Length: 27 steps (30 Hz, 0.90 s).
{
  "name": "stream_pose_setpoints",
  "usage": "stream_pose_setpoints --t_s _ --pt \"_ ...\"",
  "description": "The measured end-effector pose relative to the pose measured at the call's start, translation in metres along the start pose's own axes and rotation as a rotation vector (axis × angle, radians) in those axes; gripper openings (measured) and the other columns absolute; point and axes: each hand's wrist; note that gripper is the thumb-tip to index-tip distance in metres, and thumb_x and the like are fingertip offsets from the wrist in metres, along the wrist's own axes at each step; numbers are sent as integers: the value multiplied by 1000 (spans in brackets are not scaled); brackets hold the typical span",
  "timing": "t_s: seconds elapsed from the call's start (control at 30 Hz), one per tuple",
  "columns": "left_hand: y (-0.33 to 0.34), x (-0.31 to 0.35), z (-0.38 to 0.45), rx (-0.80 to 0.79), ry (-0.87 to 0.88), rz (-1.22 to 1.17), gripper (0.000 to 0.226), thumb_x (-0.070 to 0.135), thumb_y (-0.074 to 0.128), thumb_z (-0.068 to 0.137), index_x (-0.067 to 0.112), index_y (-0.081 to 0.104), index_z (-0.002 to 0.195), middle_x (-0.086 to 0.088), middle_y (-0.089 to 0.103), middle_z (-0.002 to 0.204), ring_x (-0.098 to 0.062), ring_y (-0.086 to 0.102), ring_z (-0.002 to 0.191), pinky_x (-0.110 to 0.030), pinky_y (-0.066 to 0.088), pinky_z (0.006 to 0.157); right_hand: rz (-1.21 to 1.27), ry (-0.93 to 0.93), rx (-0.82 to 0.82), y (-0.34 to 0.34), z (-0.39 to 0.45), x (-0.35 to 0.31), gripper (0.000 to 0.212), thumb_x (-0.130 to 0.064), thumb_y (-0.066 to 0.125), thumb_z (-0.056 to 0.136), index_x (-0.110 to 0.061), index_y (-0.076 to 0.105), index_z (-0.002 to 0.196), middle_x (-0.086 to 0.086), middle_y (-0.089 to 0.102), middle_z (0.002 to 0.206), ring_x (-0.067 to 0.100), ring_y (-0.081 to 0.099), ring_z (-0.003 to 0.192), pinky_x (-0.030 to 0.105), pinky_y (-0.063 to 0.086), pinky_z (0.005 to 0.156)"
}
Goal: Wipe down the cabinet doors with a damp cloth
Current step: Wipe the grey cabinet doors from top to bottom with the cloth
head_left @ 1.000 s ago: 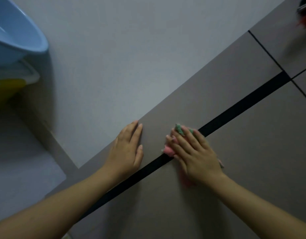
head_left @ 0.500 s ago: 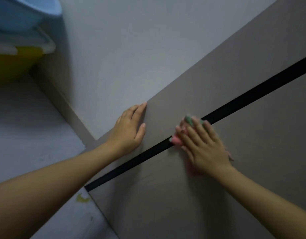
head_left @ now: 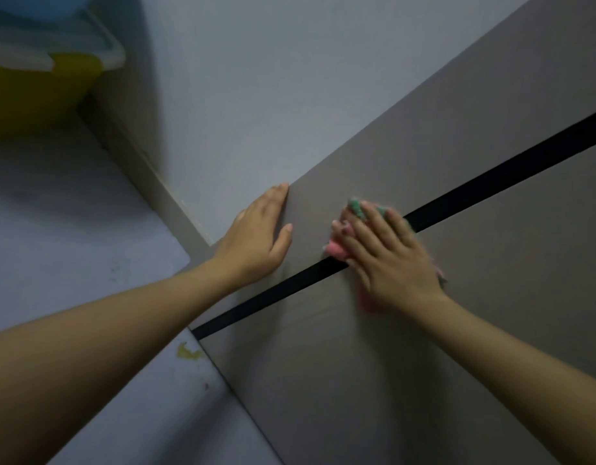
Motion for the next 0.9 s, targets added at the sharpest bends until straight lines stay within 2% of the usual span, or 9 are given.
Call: stream_pose_setpoints --t_s 0.17,0.27,0.37,0.5,0.63,0.7,0.83,0.9 --pt "7 -3 -5 1 -2 10 73 45 29 90 9 13 152 -11 20 158 -22 20 145 -33 13 117 -29 198 85 -3 37 -10 59 -38 28 100 -10 20 151 13 5 156 31 2 145 44 0 118" --pt "9 -4 -8 11 -20 21 78 51 24 87 10 11 152 -11 16 159 -22 16 146 -33 11 116 -38 78 40 10 29 -31 58 -36 29 99 -11 19 150 12 7 156 31 -3 145 44 -3 119" --pt "8 8 -9 12 -24 42 74 44 30 91 10 8 153 -11 7 160 -22 8 147 -31 6 116 -27 -14 12 14 -28 -25 56 -35 34 98 -14 27 149 9 17 156 27 -3 147 41 -3 120" --pt "1 22 -1 28 55 70 73 47 27 91 13 6 153 -8 2 161 -19 3 148 -29 4 117 -52 137 94 -2 -46 12 56 -37 34 99 -13 30 149 13 25 155 30 14 146 43 6 119" --pt "3 30 4 14 116 118 77 53 19 87 16 6 153 -7 1 161 -19 3 148 -31 7 119 18 291 158 -4 11 7 58 -36 24 101 -9 18 151 14 8 158 30 -3 146 44 -2 119" --pt "9 38 5 36 95 117 75 53 21 89 17 6 153 -7 -1 161 -19 0 148 -31 3 118 24 303 161 1 19 -4 58 -36 22 101 -9 17 152 14 5 158 31 -3 146 44 -3 119" --pt "22 59 3 71 34 104 74 47 29 90 18 5 153 -6 -6 161 -19 -5 148 -32 1 115 -2 254 172 7 -42 3 56 -34 32 100 -10 28 149 14 20 156 30 2 147 45 4 119" --pt "28 70 1 63 60 98 74 50 26 89 18 7 153 -6 -4 161 -20 -4 148 -31 1 113 -29 333 224 -1 -86 33 54 -33 36 99 -9 32 147 17 26 153 31 6 147 45 6 118"
Point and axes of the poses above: each hand's wrist, its own z-axis towards the middle knuckle, its own y-axis out of the palm, x = y × z
